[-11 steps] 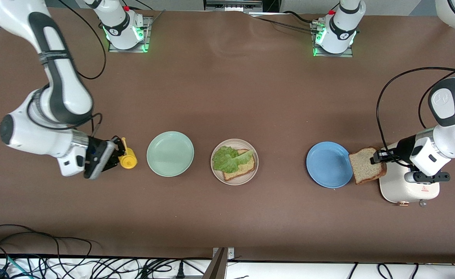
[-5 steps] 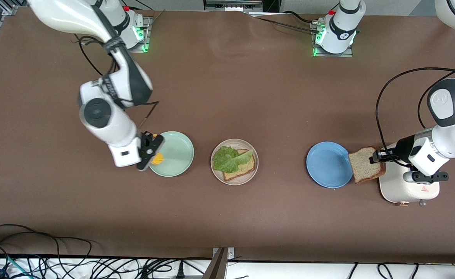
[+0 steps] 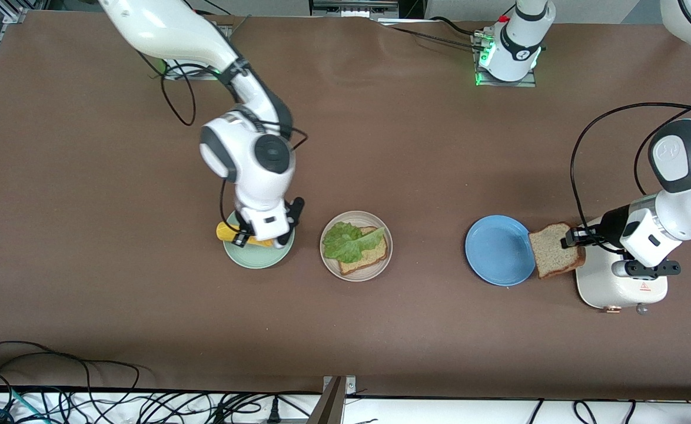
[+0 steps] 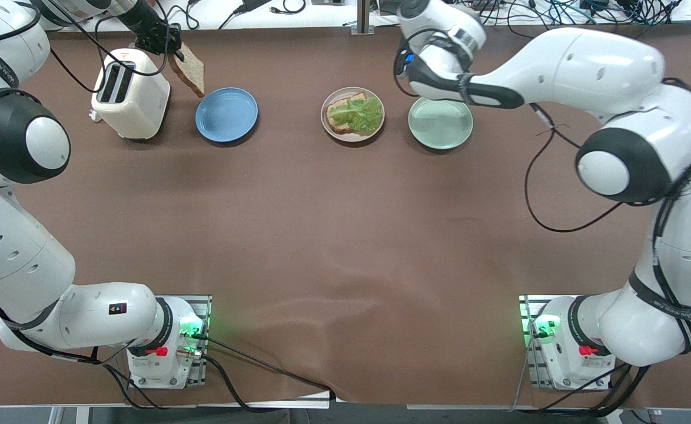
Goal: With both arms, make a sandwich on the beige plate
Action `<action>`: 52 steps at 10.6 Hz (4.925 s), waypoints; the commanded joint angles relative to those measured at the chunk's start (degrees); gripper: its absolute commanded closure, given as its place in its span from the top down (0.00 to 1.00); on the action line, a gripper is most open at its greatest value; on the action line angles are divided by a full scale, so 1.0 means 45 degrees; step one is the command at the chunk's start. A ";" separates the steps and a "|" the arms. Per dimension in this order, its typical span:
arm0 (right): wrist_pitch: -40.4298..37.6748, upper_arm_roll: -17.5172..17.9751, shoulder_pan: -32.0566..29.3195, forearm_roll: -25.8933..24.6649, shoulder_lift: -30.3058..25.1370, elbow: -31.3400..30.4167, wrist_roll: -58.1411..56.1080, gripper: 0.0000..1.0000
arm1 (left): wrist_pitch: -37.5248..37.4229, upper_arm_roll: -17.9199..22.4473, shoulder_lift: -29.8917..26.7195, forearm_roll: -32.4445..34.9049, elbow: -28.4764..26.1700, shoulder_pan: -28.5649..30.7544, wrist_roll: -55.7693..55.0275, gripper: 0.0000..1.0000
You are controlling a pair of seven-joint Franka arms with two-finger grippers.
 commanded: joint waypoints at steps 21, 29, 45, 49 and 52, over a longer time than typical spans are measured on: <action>0.3701 -0.1423 -0.0604 0.2756 -0.1833 -0.1534 0.0241 0.00 | -0.0075 0.0056 -0.0075 -0.0392 -0.0033 -0.0169 -0.0029 0.00; 0.6522 -0.1423 -0.4335 1.2648 -0.3615 -0.4450 -0.7417 0.00 | -0.0056 0.0056 -0.0134 -0.3065 -0.0072 -0.1143 -0.1336 0.00; 0.2674 -0.1502 -0.8187 2.4716 -0.1838 -0.6836 -2.1849 0.00 | 0.3711 0.0056 0.2540 -1.1057 0.0201 -0.5363 -0.3389 0.00; 0.2500 -0.1502 -0.8497 2.4716 -0.1605 -0.6836 -2.2256 0.00 | 0.5038 -0.0389 0.2951 -1.1311 0.0221 -0.5814 -0.3350 0.00; 0.2030 -0.1521 -0.8538 2.4911 -0.1409 -0.6855 -2.2356 0.00 | 0.6172 -0.0978 0.3342 -1.1330 0.0299 -0.5833 -0.3350 0.00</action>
